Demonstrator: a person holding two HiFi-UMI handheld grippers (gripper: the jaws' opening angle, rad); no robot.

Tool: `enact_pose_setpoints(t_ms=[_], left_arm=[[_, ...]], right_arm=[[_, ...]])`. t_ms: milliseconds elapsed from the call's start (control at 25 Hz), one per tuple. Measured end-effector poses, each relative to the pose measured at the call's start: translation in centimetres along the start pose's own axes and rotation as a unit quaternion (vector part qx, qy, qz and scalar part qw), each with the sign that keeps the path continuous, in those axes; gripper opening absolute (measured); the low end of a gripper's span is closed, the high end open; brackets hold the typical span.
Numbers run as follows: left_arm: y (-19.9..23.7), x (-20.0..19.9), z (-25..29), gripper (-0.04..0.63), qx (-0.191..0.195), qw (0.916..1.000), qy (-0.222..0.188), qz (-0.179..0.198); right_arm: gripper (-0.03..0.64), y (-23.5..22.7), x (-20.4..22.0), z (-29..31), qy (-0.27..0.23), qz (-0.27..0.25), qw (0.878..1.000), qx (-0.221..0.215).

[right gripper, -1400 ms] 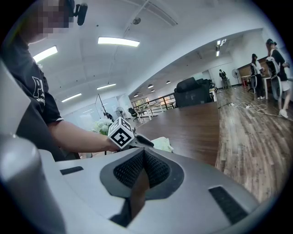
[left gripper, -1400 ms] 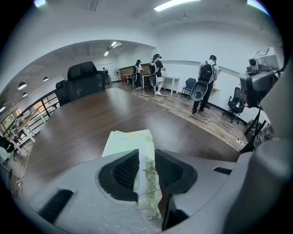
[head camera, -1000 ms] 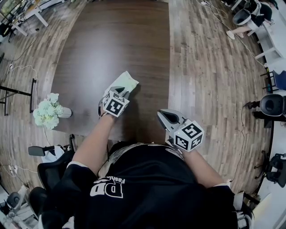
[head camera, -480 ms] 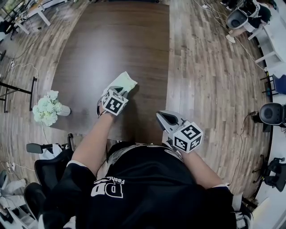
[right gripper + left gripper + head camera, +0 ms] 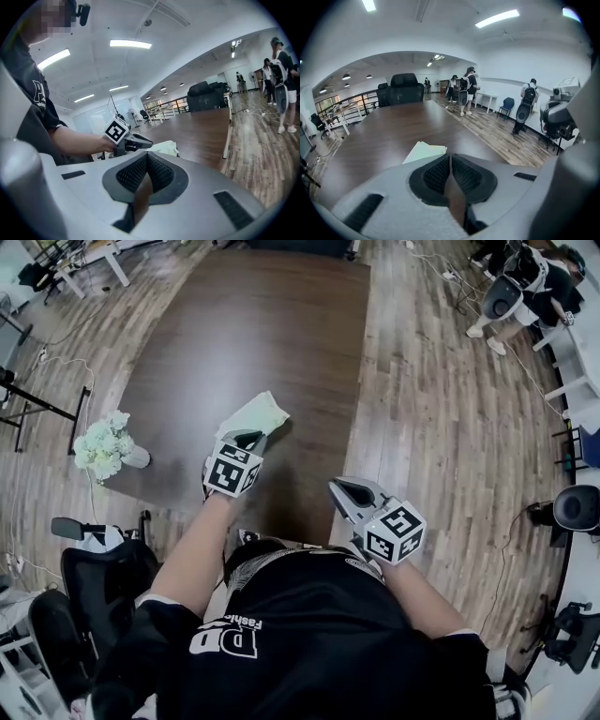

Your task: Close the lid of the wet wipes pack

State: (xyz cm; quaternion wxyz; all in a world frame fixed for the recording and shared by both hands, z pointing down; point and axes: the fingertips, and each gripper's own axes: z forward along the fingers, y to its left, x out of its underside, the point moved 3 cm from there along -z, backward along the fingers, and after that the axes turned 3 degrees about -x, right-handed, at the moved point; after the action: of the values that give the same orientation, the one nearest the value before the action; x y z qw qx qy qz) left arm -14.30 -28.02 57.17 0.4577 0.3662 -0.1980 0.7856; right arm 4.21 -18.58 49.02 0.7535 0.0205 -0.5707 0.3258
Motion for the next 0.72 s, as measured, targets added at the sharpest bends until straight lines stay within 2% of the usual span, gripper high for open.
enact_pose_setpoints(t_ms=[200, 280, 720], left_arm=[[-2.4, -0.4, -3.8, 0.02, 0.023, 0.9943, -0.062, -0.084], [-3.7, 0.1, -5.4, 0.018, 0.023, 0.9918, -0.074, -0.102], [-7.0, 2.2, -14.1, 0.018, -0.035, 0.9863, -0.108, -0.119]], right_arm=[[0.0, 0.0, 0.1, -0.9, 0.001, -0.013, 1.0, -0.027], [0.0, 0.2, 0.1, -1.1, 0.002, -0.019, 0.999, -0.04], [0.0, 3.5, 0.0, -1.0, 0.005, -0.054, 0.994, -0.094]])
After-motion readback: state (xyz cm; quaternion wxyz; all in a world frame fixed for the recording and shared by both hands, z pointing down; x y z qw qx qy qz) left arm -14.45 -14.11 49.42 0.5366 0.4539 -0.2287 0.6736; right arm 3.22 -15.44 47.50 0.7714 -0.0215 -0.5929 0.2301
